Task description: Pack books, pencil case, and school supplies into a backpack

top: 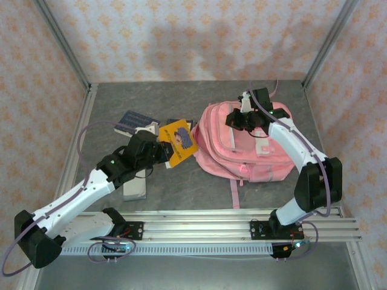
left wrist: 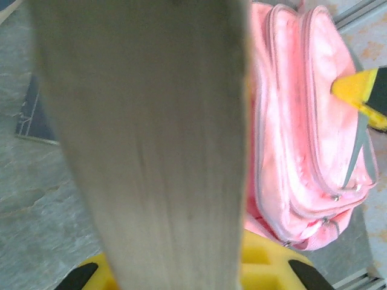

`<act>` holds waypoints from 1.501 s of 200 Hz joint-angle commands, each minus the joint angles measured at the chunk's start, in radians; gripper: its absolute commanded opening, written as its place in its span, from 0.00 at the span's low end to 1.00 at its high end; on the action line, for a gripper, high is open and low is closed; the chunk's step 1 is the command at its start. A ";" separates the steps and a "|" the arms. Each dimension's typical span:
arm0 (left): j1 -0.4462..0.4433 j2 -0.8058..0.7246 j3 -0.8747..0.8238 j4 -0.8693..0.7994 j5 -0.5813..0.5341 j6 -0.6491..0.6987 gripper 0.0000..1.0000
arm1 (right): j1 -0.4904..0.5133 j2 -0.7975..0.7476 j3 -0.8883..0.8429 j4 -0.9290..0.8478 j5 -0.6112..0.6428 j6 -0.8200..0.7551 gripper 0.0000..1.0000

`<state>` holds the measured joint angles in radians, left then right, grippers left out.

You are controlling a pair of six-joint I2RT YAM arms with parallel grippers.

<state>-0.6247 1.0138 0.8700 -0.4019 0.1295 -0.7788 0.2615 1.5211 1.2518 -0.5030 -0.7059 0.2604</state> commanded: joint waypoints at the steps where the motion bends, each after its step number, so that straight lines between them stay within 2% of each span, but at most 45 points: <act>1: 0.023 0.017 0.041 0.184 0.071 0.009 0.00 | -0.010 -0.058 -0.025 0.111 -0.161 -0.005 0.00; 51: 0.023 0.124 -0.014 0.480 0.278 -0.097 0.00 | -0.012 -0.083 -0.073 0.178 -0.233 0.045 0.00; 81: 0.023 0.155 -0.041 0.643 0.338 -0.187 0.00 | -0.013 -0.114 -0.084 0.172 -0.153 0.063 0.00; 104: 0.023 0.154 -0.048 0.713 0.353 -0.217 0.00 | -0.013 -0.152 -0.075 0.100 0.029 0.056 0.39; 115: 0.021 0.164 -0.051 0.756 0.365 -0.240 0.00 | -0.011 -0.180 -0.064 0.054 0.132 0.044 0.52; 124: 0.022 0.177 -0.047 0.785 0.377 -0.263 0.00 | -0.009 -0.205 -0.054 0.021 0.203 0.038 0.56; 147: 0.012 0.218 -0.046 0.838 0.381 -0.309 0.00 | 0.030 -0.234 -0.003 -0.074 0.280 -0.018 0.54; 173: -0.009 0.265 -0.043 0.876 0.380 -0.321 0.00 | 0.081 -0.199 0.050 -0.139 0.222 -0.030 0.52; 209: -0.024 0.280 -0.039 0.884 0.366 -0.318 0.00 | 0.147 -0.134 0.079 -0.140 0.188 -0.018 0.56; 261: -0.026 0.275 -0.039 0.869 0.358 -0.309 0.00 | 0.194 -0.010 0.116 -0.176 0.348 -0.024 0.53; 289: -0.027 0.285 -0.043 0.881 0.362 -0.314 0.00 | 0.206 0.027 0.121 -0.197 0.419 -0.032 0.42; 300: -0.029 0.288 -0.042 0.884 0.363 -0.313 0.00 | 0.208 0.031 0.114 -0.194 0.430 -0.032 0.31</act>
<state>-0.6399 1.3186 0.8009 0.3038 0.4385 -1.0931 0.4648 1.5414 1.3392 -0.6632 -0.3710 0.2451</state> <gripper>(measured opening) 0.155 0.402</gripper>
